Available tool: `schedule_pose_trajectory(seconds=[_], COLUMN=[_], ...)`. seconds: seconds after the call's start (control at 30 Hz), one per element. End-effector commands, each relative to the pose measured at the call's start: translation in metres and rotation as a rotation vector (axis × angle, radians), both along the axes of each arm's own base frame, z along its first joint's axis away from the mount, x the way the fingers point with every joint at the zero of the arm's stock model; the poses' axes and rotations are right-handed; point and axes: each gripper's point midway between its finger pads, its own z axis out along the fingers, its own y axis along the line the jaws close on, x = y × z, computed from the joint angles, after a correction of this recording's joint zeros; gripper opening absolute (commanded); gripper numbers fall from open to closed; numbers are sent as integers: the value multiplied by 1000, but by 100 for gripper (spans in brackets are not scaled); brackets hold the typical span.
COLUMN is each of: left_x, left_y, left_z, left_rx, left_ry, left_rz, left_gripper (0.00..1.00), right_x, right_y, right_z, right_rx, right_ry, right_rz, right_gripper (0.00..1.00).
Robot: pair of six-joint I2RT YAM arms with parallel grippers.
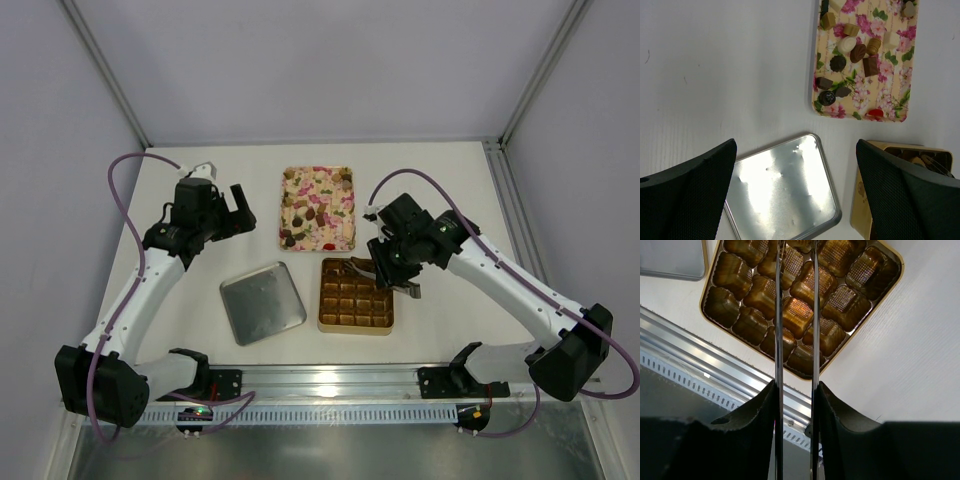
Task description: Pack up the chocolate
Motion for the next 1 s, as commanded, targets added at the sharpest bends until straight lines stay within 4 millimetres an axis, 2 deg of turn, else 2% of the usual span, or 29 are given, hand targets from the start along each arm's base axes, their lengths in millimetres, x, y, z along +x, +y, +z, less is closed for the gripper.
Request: schedule_pose_trajectory(seconds=[0.0, 0.3, 0.5, 0.6, 0.73, 0.8, 0.97], left_x=[4, 4, 5, 4, 4, 4, 4], left_y=[-2, -3, -3, -9, -8, -8, -7], left_z=[14, 13, 10, 10, 11, 11, 13], left_rx=[-6, -11, -9, -26, -27, -26, -23], left_ry=[-38, -34, -25, -18, -22, -24, -30], left_rz=[-17, -19, -19, -41, -41, -39, -36], left_gripper=[100, 100, 100, 100, 100, 100, 100], right_x=[5, 7, 21, 36, 58, 74, 109], right_y=[2, -6, 1, 11, 29, 46, 69], right_z=[10, 8, 26, 41, 43, 42, 27], right_rx=[10, -48, -34, -17, 0, 28, -4], right_ry=[-49, -50, -94, -132, -147, -156, -148], right_rz=[5, 23, 34, 31, 20, 19, 14], right_gripper=[40, 43, 44, 44, 44, 44, 43])
